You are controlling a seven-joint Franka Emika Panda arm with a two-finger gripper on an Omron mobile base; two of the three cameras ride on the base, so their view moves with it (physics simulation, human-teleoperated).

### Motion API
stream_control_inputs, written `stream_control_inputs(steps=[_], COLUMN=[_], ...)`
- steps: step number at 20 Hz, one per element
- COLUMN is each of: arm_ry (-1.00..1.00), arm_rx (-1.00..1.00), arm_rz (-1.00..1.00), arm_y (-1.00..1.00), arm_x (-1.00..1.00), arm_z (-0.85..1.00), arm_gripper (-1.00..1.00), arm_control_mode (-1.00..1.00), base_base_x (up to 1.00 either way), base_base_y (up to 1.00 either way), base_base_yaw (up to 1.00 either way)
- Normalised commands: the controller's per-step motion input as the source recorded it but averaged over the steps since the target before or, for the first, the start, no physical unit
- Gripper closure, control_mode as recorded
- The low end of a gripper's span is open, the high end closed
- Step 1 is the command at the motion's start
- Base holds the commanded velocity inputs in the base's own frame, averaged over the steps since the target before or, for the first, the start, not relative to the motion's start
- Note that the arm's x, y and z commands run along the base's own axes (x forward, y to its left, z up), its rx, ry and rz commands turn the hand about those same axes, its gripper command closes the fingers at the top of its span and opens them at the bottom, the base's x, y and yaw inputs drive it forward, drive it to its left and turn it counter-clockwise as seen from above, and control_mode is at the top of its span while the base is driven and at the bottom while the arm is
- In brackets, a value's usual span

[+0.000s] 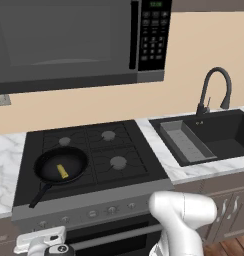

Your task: Pick up the butter stick and place it in the pan. Then turn on the burner for the pan.

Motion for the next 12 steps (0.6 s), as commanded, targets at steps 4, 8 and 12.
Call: stream_control_inputs(steps=[4, 8, 12], arm_ry=[0.0, 0.0, 0.0], arm_rx=[0.0, 0.0, 0.0], arm_rz=[0.0, 0.0, 0.0], arm_y=[0.08, 0.05, 0.01], arm_x=[0.0, 0.0, 0.0], arm_z=[0.0, 0.0, 0.0], arm_gripper=[-1.0, -1.0, -1.0], arm_control_mode=[-1.0, -1.0, -1.0], base_base_x=[0.0, 0.0, 0.0], base_base_y=[0.0, 0.0, 0.0], base_base_yaw=[0.0, 0.0, 0.0])
